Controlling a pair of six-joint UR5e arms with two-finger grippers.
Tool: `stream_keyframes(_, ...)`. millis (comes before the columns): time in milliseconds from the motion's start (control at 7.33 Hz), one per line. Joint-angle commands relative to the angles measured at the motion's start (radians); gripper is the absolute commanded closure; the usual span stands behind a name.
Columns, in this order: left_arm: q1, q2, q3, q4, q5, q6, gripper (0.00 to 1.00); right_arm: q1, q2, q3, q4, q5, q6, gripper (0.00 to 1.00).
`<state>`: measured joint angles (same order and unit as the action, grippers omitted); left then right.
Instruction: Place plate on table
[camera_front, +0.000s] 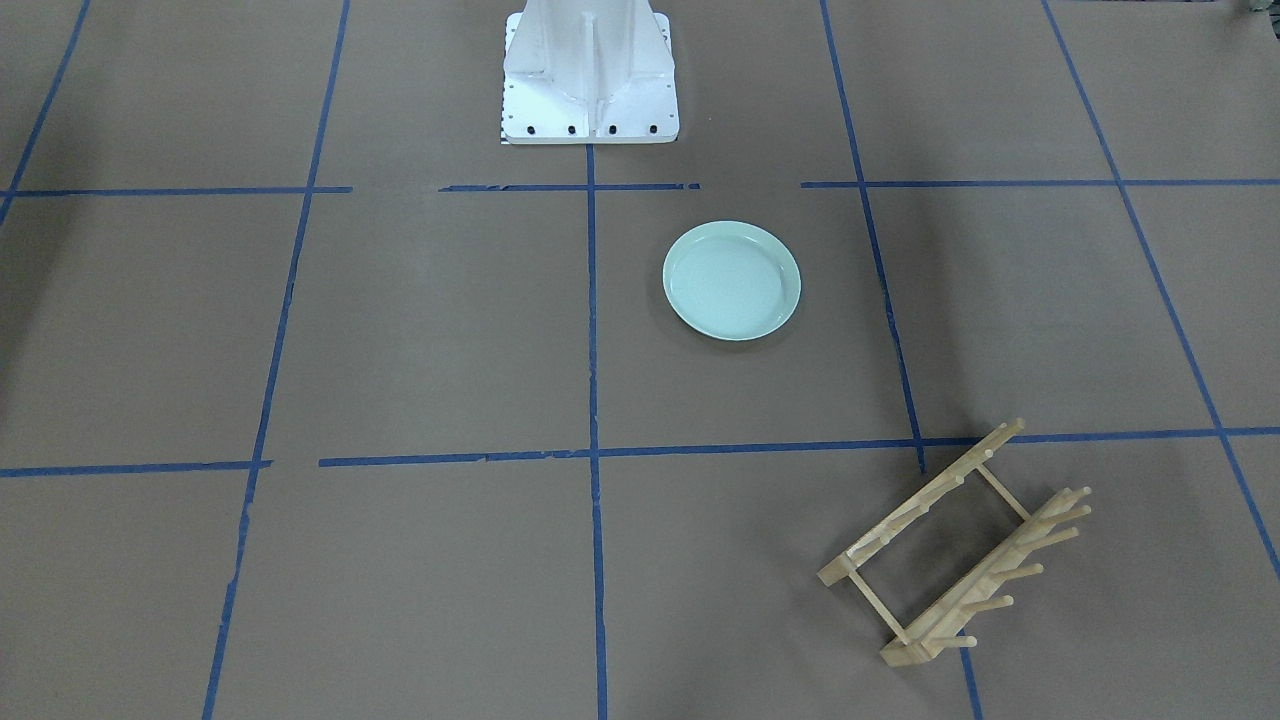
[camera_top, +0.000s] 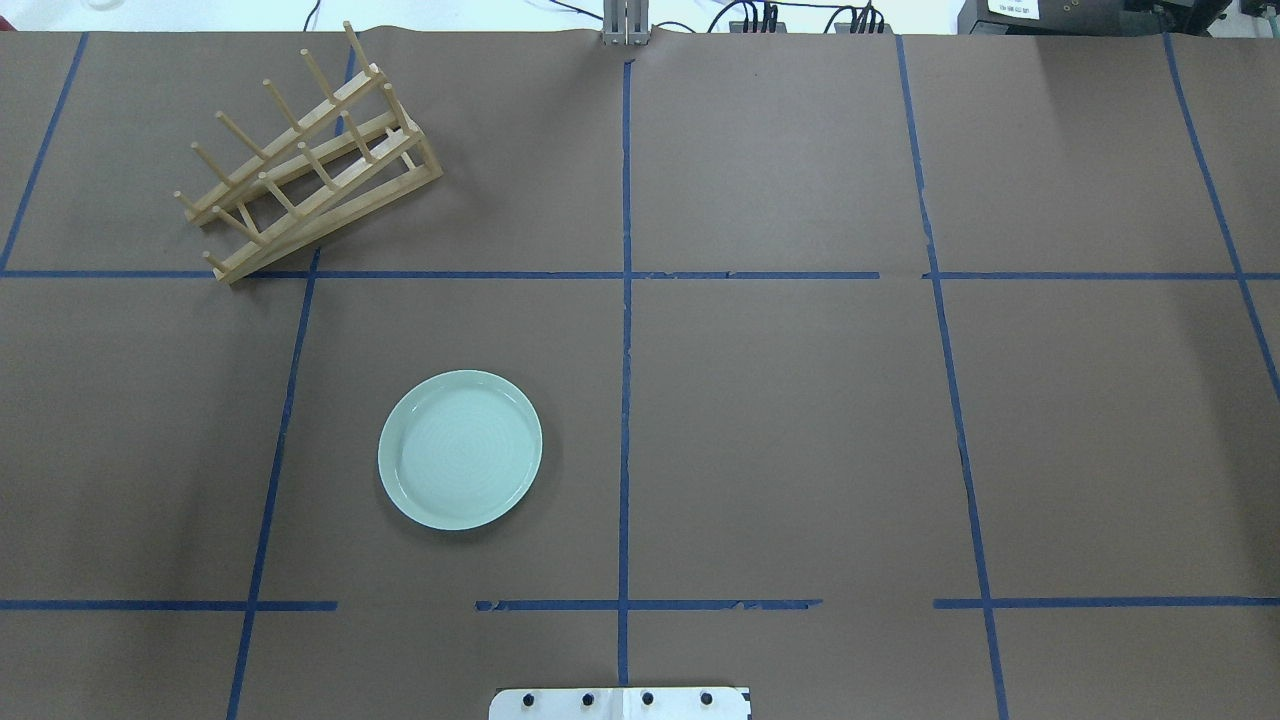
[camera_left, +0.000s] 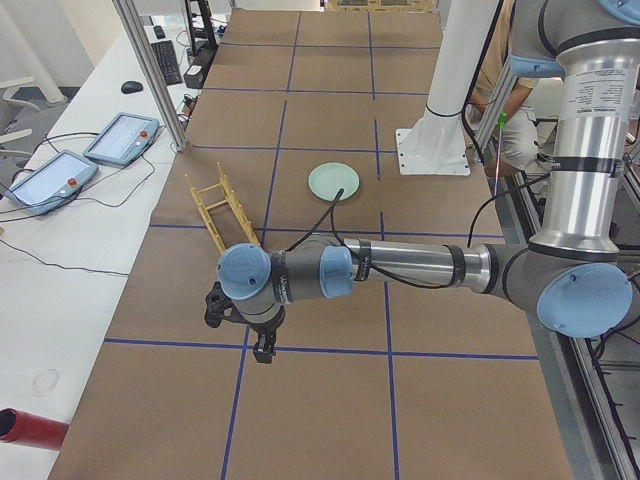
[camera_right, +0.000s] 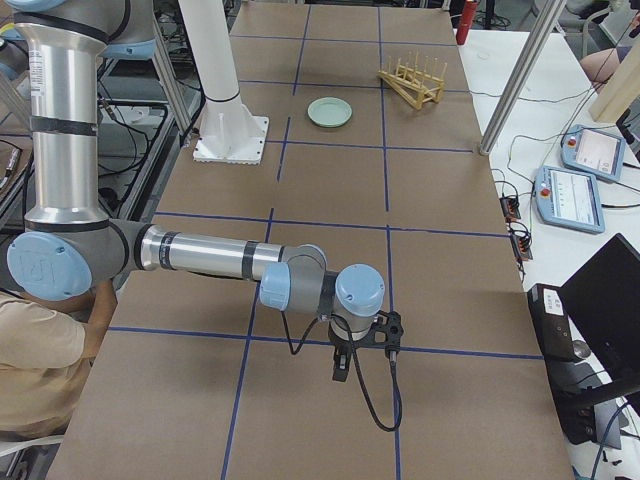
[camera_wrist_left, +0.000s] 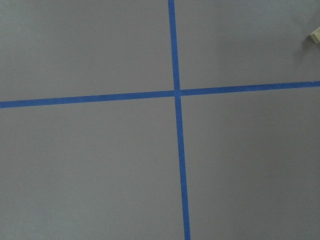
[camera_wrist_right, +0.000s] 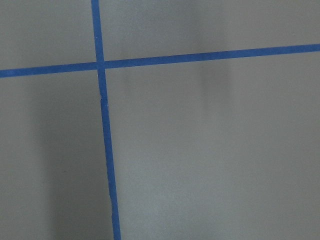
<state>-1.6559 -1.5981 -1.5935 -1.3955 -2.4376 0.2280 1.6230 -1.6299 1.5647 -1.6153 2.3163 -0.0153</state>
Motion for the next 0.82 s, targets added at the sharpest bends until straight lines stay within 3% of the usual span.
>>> stream_keyframes(0,-0.001,0.007,-0.003,-0.002,-0.001,-0.001,0.00,0.000,0.001,0.000,0.000,0.000,0.000,0.00)
stream_keyframes(682,-0.001,-0.016,0.000,-0.039,0.003,0.001,0.00,0.000,0.001,0.000,0.000,0.000,0.000,0.00)
